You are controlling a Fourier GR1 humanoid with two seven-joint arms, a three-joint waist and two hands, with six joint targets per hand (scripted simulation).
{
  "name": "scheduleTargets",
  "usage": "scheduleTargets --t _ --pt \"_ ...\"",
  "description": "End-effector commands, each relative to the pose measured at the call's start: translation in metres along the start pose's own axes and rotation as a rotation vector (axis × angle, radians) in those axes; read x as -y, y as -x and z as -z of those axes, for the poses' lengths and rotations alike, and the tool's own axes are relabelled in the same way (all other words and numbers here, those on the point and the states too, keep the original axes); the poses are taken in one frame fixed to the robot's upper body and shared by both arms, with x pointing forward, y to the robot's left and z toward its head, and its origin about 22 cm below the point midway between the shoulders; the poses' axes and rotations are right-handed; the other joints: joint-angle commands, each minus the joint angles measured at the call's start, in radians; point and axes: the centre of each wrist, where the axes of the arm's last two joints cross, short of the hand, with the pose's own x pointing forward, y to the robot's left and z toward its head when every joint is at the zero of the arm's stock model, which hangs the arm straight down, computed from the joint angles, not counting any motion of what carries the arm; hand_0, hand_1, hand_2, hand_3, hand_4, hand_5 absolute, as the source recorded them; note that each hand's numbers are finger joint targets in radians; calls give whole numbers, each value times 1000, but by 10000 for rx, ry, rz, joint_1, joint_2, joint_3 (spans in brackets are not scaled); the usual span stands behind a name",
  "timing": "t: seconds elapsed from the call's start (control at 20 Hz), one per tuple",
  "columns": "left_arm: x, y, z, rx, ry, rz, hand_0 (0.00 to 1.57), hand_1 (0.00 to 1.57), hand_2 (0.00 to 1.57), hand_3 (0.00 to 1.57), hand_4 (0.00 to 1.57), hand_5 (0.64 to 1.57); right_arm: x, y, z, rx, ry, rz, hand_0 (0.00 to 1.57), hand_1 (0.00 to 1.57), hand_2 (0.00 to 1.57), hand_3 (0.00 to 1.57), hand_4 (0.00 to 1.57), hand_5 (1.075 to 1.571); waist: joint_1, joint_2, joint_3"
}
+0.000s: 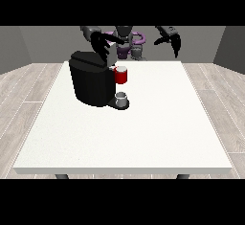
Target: Insert the coffee pod into the coffee machine and close the lid
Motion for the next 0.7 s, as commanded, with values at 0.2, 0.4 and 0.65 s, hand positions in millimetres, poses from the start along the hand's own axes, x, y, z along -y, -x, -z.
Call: scheduleTargets --t 0.2,0.4,0.65 --pt "-2 -2 3 582 642 -176 0 0 0 0 398 1571 -29 -43 8 1447 -708 -1094 0 0 0 0 87 1571 1146 343 -85" --pt "4 -21 22 935 759 -21 0 0 0 0 439 1571 -19 -80 15 2038 -181 -1475 0 0 0 0 300 1571 1544 679 -79" --pt "7 -18 21 1131 1063 -2 0 0 0 0 429 1571 -15 -96 12 1852 134 -1398 0 0 0 0 96 1571 2087 822 -79"
